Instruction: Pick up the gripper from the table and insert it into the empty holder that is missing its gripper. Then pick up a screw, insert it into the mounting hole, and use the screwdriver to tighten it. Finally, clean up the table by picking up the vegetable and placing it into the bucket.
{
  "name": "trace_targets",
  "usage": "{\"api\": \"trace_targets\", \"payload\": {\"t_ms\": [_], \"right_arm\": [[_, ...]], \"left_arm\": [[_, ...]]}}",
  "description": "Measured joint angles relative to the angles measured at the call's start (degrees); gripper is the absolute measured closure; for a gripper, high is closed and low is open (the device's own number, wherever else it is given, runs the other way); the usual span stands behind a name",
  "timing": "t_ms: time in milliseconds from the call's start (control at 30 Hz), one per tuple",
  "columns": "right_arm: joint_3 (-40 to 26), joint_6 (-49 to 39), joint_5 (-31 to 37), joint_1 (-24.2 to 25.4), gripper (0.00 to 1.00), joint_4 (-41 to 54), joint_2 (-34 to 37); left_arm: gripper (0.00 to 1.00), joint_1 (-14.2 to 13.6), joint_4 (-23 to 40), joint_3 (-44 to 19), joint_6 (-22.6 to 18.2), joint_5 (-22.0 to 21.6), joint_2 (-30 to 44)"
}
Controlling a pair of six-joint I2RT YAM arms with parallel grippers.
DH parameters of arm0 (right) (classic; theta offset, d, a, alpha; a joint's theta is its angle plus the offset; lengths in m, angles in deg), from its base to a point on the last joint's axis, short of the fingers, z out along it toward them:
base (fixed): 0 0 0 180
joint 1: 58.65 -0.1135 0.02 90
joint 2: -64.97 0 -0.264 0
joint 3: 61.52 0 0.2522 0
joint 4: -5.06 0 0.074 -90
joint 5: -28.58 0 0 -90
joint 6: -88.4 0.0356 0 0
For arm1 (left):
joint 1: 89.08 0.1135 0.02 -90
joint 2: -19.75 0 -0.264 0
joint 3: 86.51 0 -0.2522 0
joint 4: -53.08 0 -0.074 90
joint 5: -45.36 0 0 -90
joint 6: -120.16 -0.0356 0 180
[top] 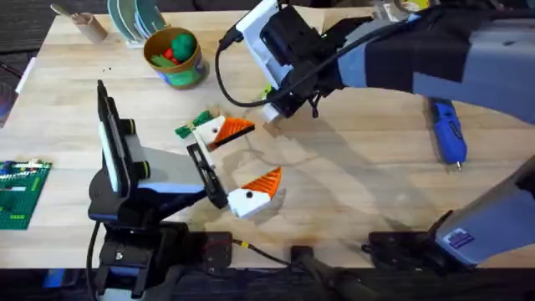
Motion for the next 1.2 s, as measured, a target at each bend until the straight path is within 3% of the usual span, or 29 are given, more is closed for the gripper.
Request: {"api": "trace_targets", "payload": {"t_ms": [467, 1200], "right_arm": [[0.0, -1.6, 0.9, -1.3, 0.513, -0.4, 1.3], [-0.2, -1.9, 4.5, -2.9, 0.596, -3.1, 1.9]], "left_arm": [[0.008, 0.0, 0.0, 0.0, 0.0, 0.0, 0.0], [0.007, 0.0, 0.0, 0.0, 0.0, 0.0, 0.0]]}}
